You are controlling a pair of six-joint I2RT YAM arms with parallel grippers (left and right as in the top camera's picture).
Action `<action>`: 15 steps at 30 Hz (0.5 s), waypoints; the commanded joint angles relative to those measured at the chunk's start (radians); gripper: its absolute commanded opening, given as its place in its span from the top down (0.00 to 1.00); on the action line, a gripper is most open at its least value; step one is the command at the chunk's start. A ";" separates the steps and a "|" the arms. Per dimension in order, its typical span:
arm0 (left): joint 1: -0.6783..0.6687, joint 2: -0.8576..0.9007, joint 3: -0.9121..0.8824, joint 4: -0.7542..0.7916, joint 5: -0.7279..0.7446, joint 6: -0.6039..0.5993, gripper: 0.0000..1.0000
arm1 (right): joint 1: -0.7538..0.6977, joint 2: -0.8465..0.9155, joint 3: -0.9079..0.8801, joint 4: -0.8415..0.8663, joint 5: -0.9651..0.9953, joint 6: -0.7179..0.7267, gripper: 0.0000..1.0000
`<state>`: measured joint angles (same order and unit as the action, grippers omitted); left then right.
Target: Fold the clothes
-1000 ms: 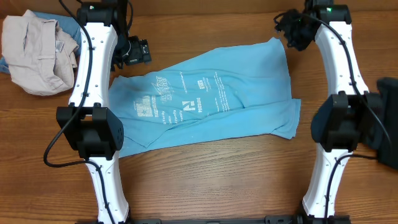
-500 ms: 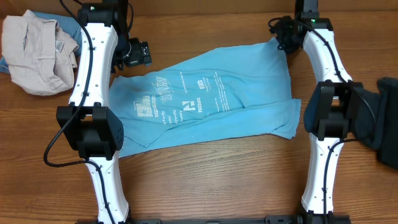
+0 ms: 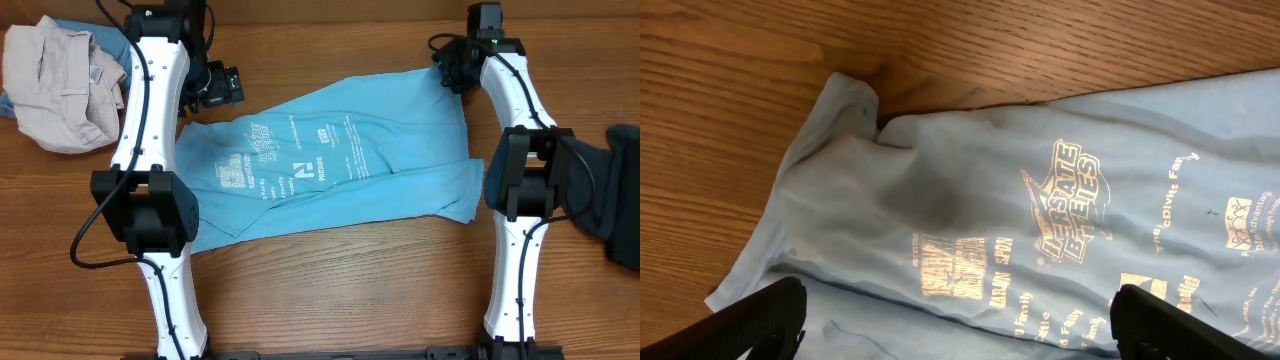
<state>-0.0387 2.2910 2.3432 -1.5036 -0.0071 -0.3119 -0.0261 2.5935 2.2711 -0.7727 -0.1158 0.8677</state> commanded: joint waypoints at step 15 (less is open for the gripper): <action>-0.002 -0.022 -0.007 0.012 0.033 -0.002 0.00 | 0.005 0.018 0.019 -0.048 0.100 0.001 0.96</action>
<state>-0.0387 2.2910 2.3428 -1.4956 0.0158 -0.3119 -0.0246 2.5950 2.2711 -0.8196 -0.0357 0.8711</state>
